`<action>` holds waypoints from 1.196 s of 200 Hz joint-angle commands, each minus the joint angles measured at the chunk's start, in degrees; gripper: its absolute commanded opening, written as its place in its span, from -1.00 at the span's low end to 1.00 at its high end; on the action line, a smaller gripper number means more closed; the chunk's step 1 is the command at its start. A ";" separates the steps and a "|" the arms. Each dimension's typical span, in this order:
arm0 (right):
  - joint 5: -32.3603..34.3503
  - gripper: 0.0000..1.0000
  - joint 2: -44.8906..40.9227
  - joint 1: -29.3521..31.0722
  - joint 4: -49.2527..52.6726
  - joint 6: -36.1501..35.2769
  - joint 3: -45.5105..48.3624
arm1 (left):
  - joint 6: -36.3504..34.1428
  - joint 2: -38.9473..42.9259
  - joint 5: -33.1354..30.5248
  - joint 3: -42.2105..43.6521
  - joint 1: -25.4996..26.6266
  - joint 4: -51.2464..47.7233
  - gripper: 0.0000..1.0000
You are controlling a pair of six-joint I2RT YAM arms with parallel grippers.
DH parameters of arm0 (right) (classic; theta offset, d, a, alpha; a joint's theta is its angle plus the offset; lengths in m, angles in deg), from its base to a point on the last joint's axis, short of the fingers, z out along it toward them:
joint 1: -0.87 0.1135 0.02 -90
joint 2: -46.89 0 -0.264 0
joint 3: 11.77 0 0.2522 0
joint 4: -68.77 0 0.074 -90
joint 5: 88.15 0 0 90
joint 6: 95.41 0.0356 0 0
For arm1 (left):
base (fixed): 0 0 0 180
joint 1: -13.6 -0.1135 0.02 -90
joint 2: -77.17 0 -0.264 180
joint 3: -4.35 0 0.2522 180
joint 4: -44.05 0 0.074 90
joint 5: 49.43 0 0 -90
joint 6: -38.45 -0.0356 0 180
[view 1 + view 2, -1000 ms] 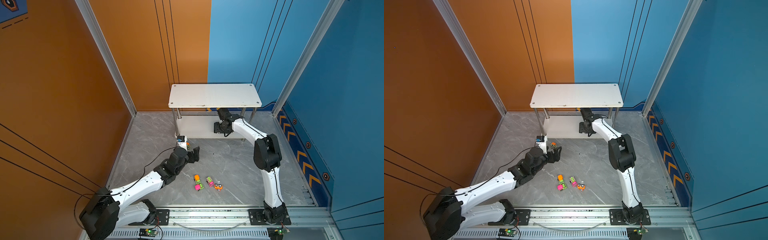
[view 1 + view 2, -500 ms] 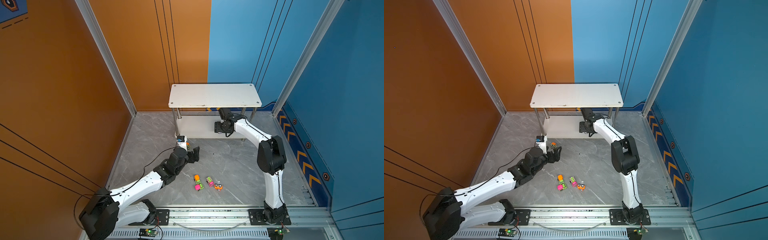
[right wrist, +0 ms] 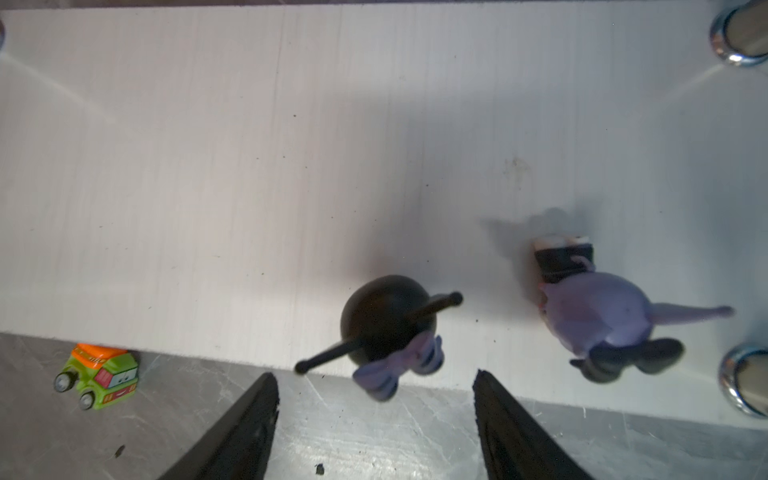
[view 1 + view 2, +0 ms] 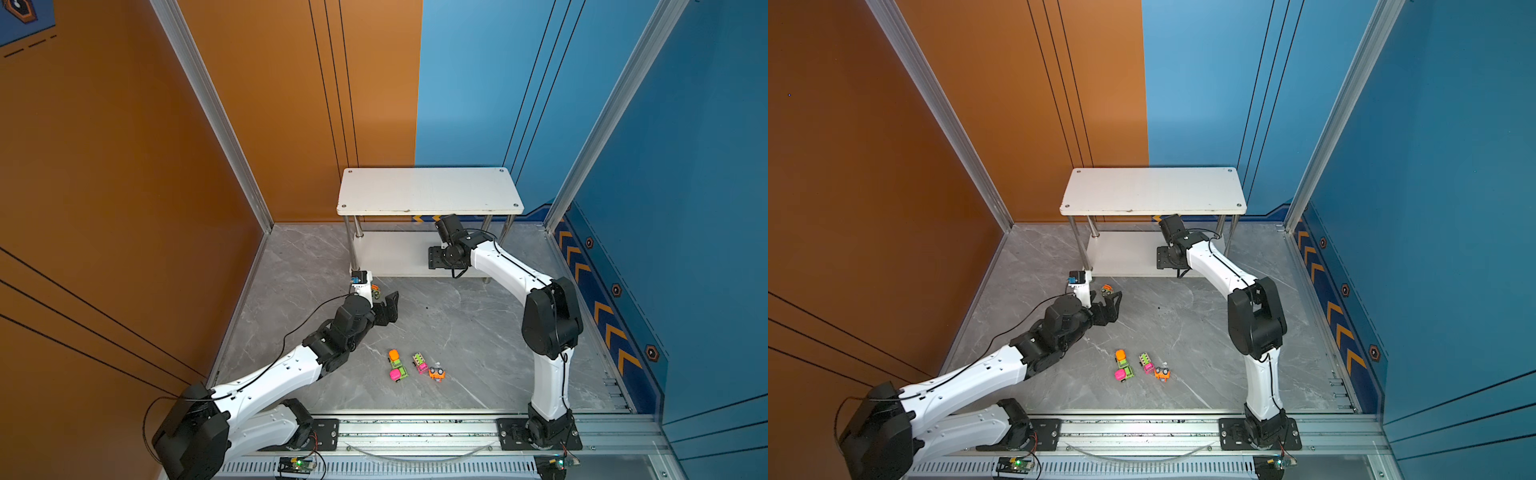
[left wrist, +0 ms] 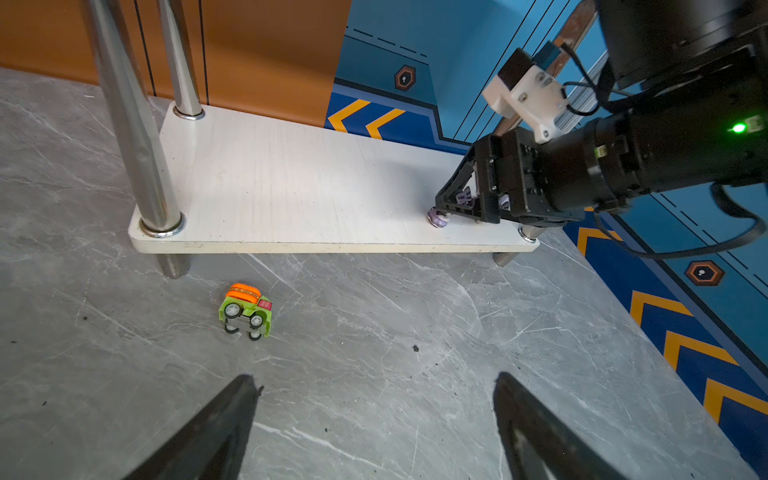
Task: Place and organize the plastic toys onto the shelf
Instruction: 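Raise the open right gripper up and away from the placed figure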
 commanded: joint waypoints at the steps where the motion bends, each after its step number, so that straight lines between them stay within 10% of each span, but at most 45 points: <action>1: 1.18 0.53 -3.53 0.47 -1.53 -0.53 1.03 | 0.13 0.92 -0.19 -0.21 0.61 -0.97 0.81; 75: 0.58 0.37 -10.36 2.14 -3.35 -1.17 9.03 | -0.13 0.16 -0.08 -0.74 0.69 -0.96 0.81; 143: -3.35 -1.00 -12.84 1.97 -8.23 -1.77 15.75 | -0.22 -0.65 -0.03 -0.97 0.70 -0.81 0.82; 239: -2.05 -1.00 -5.15 0.66 -8.66 -3.01 10.22 | -0.73 -0.74 -0.56 -0.85 0.52 -1.04 0.81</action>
